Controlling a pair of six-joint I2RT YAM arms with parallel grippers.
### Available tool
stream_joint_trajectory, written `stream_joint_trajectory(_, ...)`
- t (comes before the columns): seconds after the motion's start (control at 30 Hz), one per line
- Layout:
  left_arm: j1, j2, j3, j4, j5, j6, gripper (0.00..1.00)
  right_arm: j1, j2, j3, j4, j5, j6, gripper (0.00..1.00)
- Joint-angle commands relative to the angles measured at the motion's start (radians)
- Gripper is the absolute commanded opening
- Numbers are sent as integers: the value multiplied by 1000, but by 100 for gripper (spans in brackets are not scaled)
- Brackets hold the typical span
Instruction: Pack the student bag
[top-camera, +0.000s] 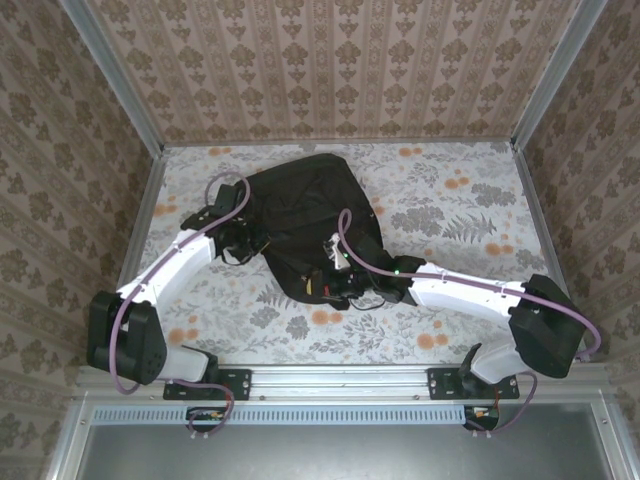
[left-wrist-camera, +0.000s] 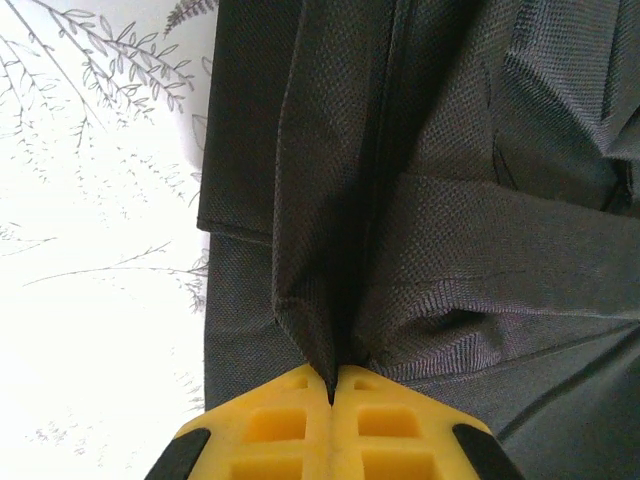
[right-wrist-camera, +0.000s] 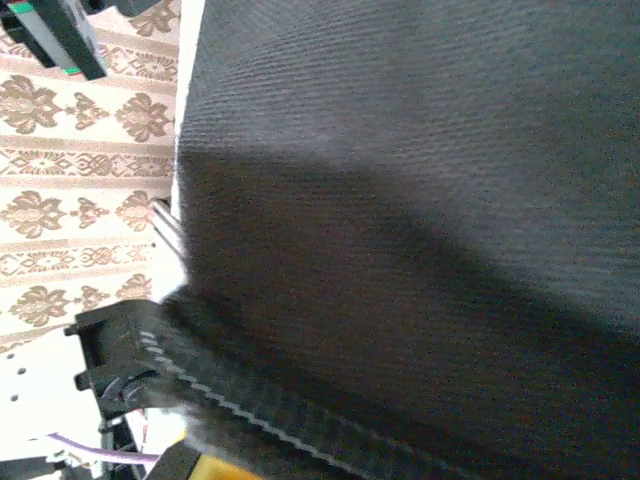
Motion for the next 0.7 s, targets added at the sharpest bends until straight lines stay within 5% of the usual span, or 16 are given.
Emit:
stream_joint_trajectory(0.0, 54, -9, 34, 16, -165, 57, 0, 2, -88, 3, -180, -41, -52, 0)
stream_joint_trajectory(0.33, 5, 33, 72, 3, -183, 107, 1, -21, -116, 76, -293, -74, -72, 0)
stream_joint_trajectory(0.43, -25, 40, 103, -32, -167, 135, 37, -17, -93, 104, -276, -98, -57, 0)
stream_joint_trajectory(0.5, -31, 15, 100, -74, -168, 137, 50, -17, -86, 109, -241, -109, -33, 0)
stream_joint_trajectory(0.67, -30, -138, 10, -123, -113, 83, 52, 1, -52, 114, -136, -138, 30, 0)
